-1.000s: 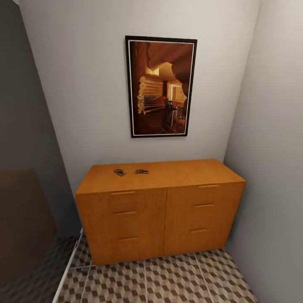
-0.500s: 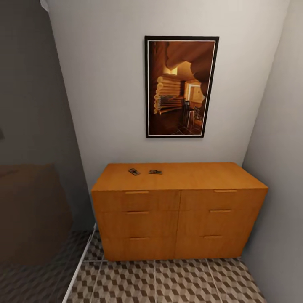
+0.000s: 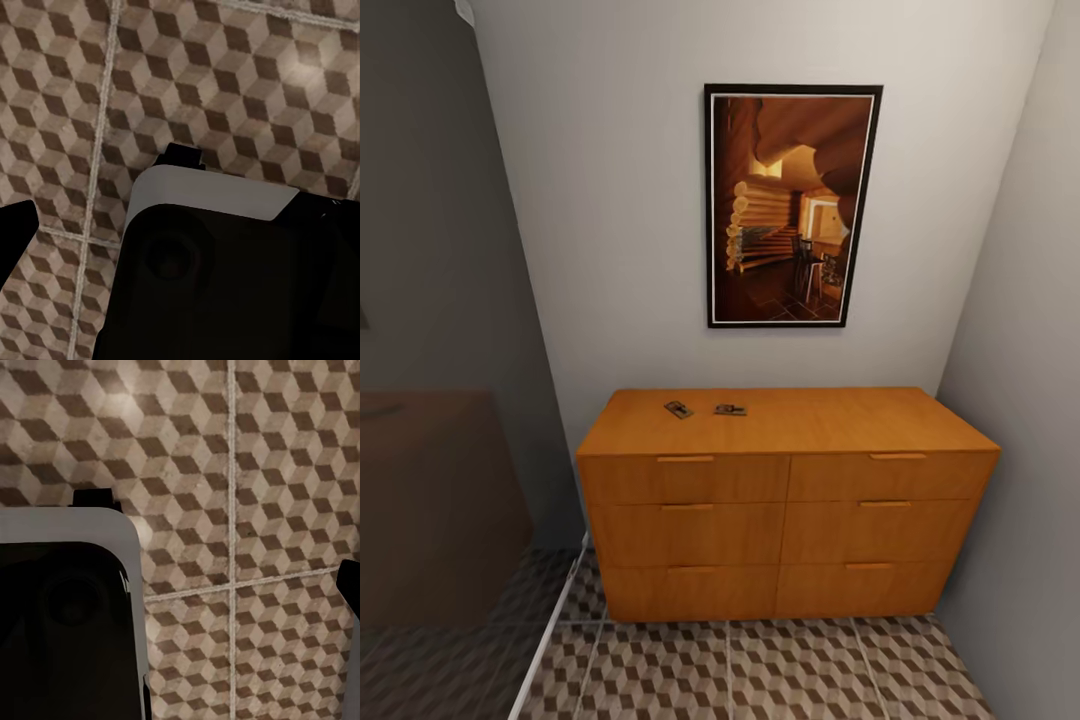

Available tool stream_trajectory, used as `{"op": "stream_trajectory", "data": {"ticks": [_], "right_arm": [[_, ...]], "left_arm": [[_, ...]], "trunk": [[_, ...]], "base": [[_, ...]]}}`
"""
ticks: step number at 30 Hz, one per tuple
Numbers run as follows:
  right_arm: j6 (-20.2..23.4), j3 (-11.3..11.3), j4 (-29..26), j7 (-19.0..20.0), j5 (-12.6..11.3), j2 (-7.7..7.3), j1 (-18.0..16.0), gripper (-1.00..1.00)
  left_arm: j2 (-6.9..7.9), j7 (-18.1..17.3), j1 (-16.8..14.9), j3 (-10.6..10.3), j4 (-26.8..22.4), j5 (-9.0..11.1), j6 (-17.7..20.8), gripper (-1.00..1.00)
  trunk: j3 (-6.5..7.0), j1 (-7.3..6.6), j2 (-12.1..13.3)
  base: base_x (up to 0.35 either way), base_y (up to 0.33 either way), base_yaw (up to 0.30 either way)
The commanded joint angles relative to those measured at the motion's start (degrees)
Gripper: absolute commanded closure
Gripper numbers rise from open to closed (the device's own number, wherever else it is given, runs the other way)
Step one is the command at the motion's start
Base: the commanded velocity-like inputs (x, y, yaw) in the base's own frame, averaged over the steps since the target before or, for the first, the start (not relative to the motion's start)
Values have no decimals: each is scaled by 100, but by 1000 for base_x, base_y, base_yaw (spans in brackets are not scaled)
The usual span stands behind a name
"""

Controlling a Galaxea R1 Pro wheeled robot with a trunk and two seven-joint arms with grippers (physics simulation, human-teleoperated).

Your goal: Take the four mousetraps from the cabinet in the bathroom and place them on the bathroom floor. Make sure all four end up on the same floor surface, and ensure that at least two of them are either under or directly next to the same bathroom sink.

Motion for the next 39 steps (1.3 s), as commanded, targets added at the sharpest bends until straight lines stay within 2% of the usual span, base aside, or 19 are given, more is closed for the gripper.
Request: {"op": "stream_trajectory", "data": {"ticks": [1,19,39], "right_arm": [[-35,48,16,-2,-58,2,-7,-100],[-33,62,16,-3,-59,0,-7,-100],[-25,26,14,-2,-105,-5,-7,-100]], "left_arm": [[-2,17,-3,-33,1,46,-12,-100],[-12,30,-3,-27,1,60,-23,-100],[-10,25,-3,-43,17,79,-240,-100]], "trunk": [[-6,1,-3],[-6,1,-3],[-6,1,-3]], "base": [[107,0,1],[19,0,0],[0,0,0]]}}
